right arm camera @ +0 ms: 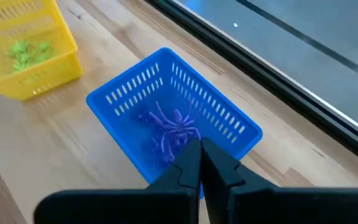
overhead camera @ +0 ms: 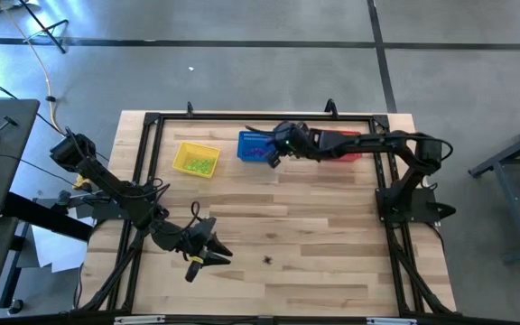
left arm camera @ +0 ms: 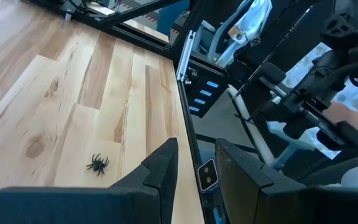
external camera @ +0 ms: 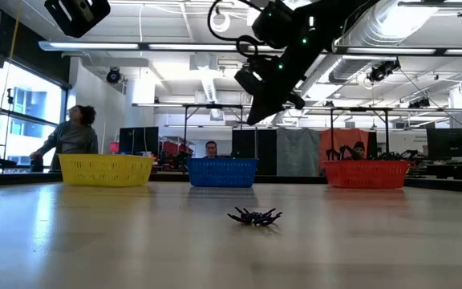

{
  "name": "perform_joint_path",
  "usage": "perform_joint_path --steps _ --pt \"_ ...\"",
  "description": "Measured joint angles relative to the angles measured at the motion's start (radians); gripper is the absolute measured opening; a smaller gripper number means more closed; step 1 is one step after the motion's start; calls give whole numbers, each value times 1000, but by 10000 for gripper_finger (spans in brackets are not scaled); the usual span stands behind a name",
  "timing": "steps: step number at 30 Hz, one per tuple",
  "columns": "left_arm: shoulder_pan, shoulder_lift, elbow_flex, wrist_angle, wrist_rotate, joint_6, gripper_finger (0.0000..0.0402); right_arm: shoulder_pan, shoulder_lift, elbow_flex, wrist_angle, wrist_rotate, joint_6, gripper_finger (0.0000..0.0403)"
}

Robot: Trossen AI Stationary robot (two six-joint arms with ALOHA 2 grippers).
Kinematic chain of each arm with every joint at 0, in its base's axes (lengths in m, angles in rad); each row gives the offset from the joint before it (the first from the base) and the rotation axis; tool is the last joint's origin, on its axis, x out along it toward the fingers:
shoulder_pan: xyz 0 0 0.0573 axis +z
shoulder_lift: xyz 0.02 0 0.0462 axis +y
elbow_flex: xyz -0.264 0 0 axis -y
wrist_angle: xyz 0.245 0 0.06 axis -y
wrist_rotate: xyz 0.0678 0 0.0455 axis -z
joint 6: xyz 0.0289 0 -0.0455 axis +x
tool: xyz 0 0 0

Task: Sort Halloween decoration
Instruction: Put the purple spider toy into the blue bin

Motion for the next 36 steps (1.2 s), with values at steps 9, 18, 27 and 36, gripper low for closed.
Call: perform_joint_path --steps 9,18,27,36 --pt "0 0 0 -9 0 8 94 -12 1 0 42 -24 2 0" --pt "0 0 0 -10 0 11 94 -2 126 0 148 -34 24 0" --pt "0 0 0 -19 1 16 94 -19 206 0 206 -30 26 0" --pt "0 0 0 -40 1 17 94 -26 206 0 223 -55 30 0"
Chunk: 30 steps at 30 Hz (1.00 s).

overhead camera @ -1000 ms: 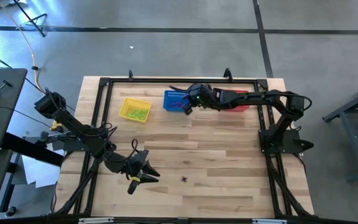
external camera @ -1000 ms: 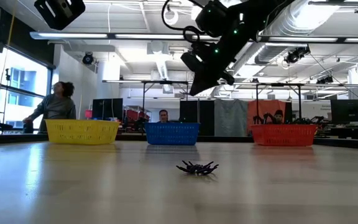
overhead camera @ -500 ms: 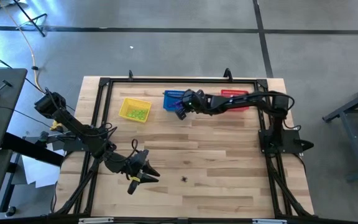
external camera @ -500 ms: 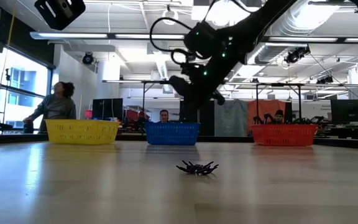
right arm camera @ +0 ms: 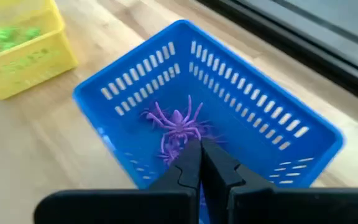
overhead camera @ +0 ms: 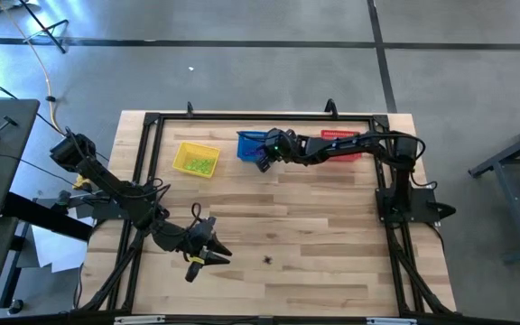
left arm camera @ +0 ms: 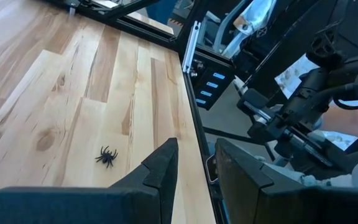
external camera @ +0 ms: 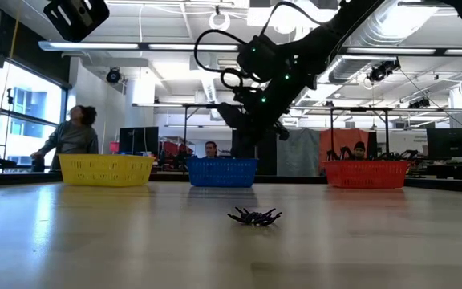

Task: Sort Halloween decoration
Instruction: Put the purple spider toy into the blue bin, then put the black spider toy into the red bin

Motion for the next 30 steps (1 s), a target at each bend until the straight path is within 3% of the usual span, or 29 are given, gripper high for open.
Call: perform_joint_path --steps 12,16,23,30 --pt "0 0 0 -3 0 0 94 -23 0 0 0 -105 -29 9" --pt "0 0 0 -5 0 -2 94 -49 -1 0 -19 -190 -22 57" --pt "0 0 0 -6 0 0 94 -66 -1 0 -26 -197 -8 157" --pt "0 0 0 -24 1 -1 94 -71 -85 17 -108 -300 7 171"
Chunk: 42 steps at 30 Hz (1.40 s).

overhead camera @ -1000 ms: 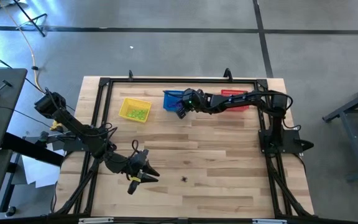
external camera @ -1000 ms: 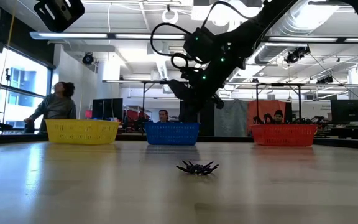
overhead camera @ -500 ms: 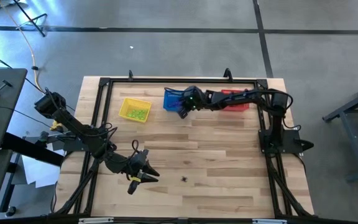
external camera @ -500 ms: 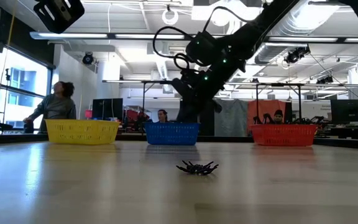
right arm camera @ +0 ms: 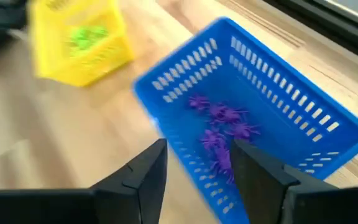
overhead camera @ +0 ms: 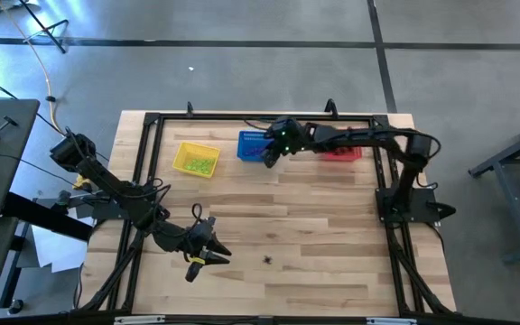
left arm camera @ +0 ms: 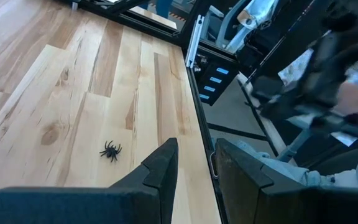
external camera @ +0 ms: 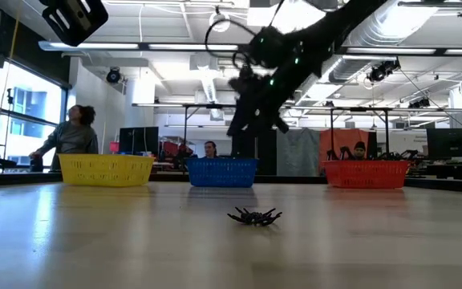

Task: Sort Halloween decoration
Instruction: Put the black spider toy into the red bin

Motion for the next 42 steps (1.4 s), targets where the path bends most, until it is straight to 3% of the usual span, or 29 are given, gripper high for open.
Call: perform_joint_path --steps 6,12,18,22,26,31,42 --pt "0 0 0 -5 0 -1 94 92 -146 63 -273 -110 -3 145" --pt "0 0 0 -5 0 -1 94 389 -246 68 -485 -58 135 123" --pt "0 0 0 -3 0 0 94 760 -228 68 -428 206 315 117" --pt "0 0 0 4 -22 -2 94 901 -154 68 -416 395 391 117" --pt "0 0 0 12 -26 -27 94 917 -59 68 -376 390 385 117" --pt "0 0 0 14 -26 -74 94 885 35 68 -257 302 271 117" --pt "0 0 0 7 -24 -80 94 821 151 67 -172 194 174 126"
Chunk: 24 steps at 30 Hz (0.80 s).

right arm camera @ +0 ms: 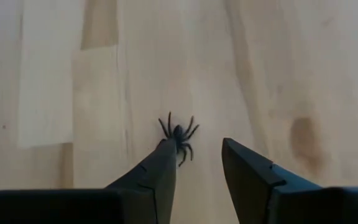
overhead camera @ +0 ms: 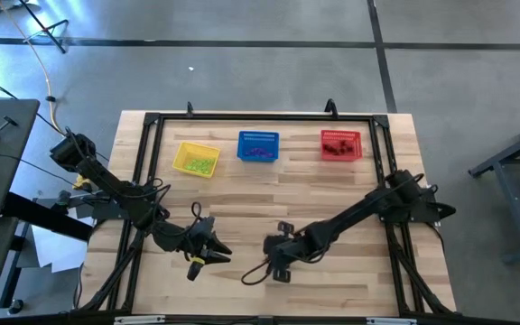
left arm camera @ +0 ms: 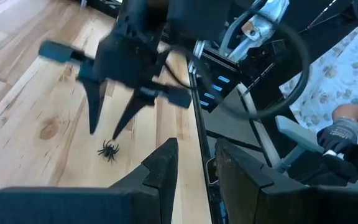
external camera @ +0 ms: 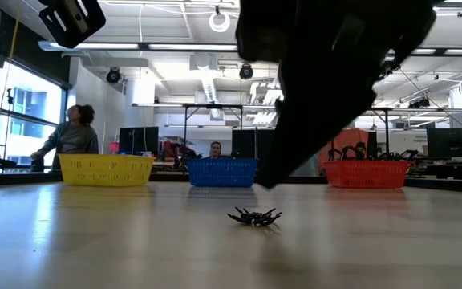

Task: Sort Halloween decoration
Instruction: Put the black spider toy into the red bin

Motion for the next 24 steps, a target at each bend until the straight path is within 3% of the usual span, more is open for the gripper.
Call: perform_joint_path --steps 7,16,19,24 --pt "0 0 0 -4 0 2 94 -11 61 0 69 -83 -1 132" --pt "0 0 0 -13 0 2 94 -11 88 4 77 -77 26 122" --pt "0 0 0 -13 1 2 94 -16 89 4 67 -75 28 96" --pt "0 0 0 -16 1 2 94 -26 91 3 54 -94 29 15"
